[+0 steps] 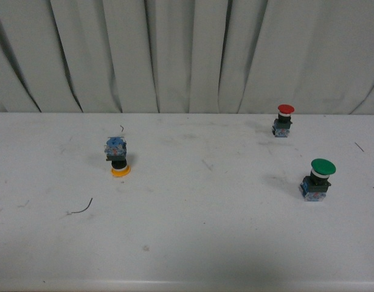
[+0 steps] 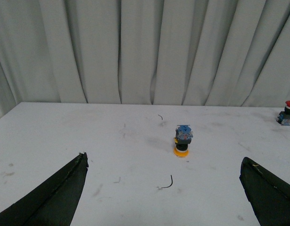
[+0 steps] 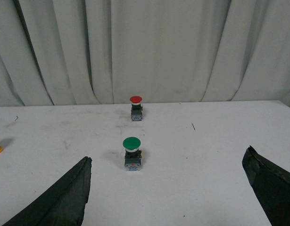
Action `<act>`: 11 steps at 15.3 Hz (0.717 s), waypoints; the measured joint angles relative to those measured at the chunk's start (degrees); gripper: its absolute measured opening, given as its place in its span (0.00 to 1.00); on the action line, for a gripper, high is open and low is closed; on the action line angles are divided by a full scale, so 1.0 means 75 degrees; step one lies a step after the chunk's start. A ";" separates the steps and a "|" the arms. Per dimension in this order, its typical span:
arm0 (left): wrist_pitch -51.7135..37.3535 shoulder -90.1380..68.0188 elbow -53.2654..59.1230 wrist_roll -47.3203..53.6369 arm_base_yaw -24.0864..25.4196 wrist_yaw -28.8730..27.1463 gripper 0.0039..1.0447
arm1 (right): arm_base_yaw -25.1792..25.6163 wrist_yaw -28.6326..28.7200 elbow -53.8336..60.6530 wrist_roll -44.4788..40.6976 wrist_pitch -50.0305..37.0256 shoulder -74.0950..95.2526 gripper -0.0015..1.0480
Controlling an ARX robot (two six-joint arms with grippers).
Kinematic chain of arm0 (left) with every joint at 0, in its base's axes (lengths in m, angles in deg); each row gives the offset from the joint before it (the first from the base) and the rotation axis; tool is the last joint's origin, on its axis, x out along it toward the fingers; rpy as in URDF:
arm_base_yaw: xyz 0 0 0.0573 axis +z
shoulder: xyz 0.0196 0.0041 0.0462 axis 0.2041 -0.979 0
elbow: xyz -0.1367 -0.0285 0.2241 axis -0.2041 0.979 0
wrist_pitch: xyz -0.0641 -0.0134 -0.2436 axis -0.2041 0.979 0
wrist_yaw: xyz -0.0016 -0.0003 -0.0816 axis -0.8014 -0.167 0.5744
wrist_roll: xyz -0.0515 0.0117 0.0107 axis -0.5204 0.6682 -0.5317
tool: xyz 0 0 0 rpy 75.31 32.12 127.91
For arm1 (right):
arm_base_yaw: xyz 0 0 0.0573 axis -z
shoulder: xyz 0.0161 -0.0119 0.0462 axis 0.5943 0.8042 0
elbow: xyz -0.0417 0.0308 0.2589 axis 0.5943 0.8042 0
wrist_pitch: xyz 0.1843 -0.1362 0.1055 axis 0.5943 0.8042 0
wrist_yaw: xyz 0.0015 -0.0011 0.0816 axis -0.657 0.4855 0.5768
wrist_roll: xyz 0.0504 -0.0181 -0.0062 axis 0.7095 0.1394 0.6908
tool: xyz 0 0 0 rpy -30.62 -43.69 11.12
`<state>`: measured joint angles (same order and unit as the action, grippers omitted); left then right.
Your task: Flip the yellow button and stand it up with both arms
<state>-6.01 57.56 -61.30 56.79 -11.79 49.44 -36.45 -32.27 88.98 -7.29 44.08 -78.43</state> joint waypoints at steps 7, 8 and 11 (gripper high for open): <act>0.0000 0.0003 0.0000 0.0000 0.0000 0.0000 0.94 | 0.0000 0.0000 0.0000 0.0000 0.0000 0.0000 0.94; 0.0000 0.0003 0.0000 0.0003 0.0000 0.0000 0.94 | 0.0000 0.0000 0.0000 0.0000 0.0000 0.0000 0.94; 0.0000 0.0000 0.0000 0.0000 0.0000 0.0000 0.94 | 0.0000 0.0000 0.0000 0.0000 0.0000 0.0000 0.94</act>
<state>-6.01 57.56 -61.30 56.79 -11.79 49.44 -36.45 -32.27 88.98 -7.29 44.08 -78.43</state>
